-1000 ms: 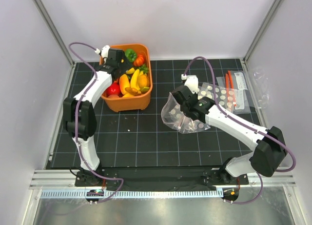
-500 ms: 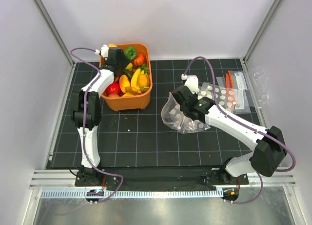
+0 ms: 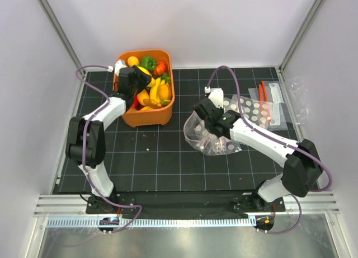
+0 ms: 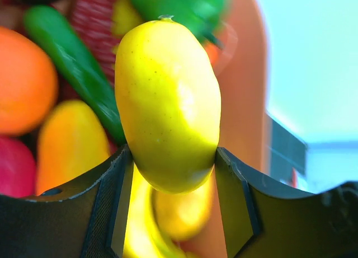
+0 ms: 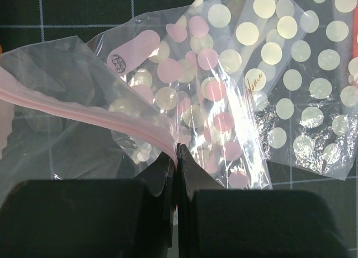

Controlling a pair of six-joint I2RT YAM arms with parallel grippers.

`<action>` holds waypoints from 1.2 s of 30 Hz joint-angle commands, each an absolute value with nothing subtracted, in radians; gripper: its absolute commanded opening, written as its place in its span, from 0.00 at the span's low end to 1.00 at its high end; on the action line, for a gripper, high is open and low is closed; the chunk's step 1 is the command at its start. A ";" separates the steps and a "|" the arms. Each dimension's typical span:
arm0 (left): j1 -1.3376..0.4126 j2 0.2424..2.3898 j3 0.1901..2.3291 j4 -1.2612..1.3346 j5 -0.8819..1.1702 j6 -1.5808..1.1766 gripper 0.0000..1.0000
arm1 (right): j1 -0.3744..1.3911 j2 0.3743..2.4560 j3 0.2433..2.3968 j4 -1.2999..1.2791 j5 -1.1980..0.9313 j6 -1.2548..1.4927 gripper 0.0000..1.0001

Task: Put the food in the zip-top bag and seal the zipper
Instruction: Pick up the fake fruit from the bin, then place the fake fruit in the zipper food storage bag.

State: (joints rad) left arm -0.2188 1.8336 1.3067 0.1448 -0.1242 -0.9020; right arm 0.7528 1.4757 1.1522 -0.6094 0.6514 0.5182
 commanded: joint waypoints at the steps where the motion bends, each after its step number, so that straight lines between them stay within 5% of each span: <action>1: -0.253 1.677 1.205 0.245 -0.072 -0.855 0.40 | 0.758 1.416 1.175 -0.591 0.643 0.525 0.01; 10: -0.301 1.367 0.978 0.319 0.033 -0.808 0.40 | 0.756 1.434 1.200 -0.620 0.650 0.522 0.01; 21: -0.612 1.131 0.669 0.512 0.060 -0.629 0.34 | 0.710 1.439 1.215 -0.629 0.451 0.514 0.01; 32: -0.893 1.227 0.546 0.756 0.009 -0.315 0.33 | 0.658 1.388 1.212 -0.606 0.161 0.569 0.01; 36: -0.925 1.330 0.617 0.680 -0.174 -0.278 0.34 | 0.657 1.350 1.204 -0.606 0.153 0.575 0.01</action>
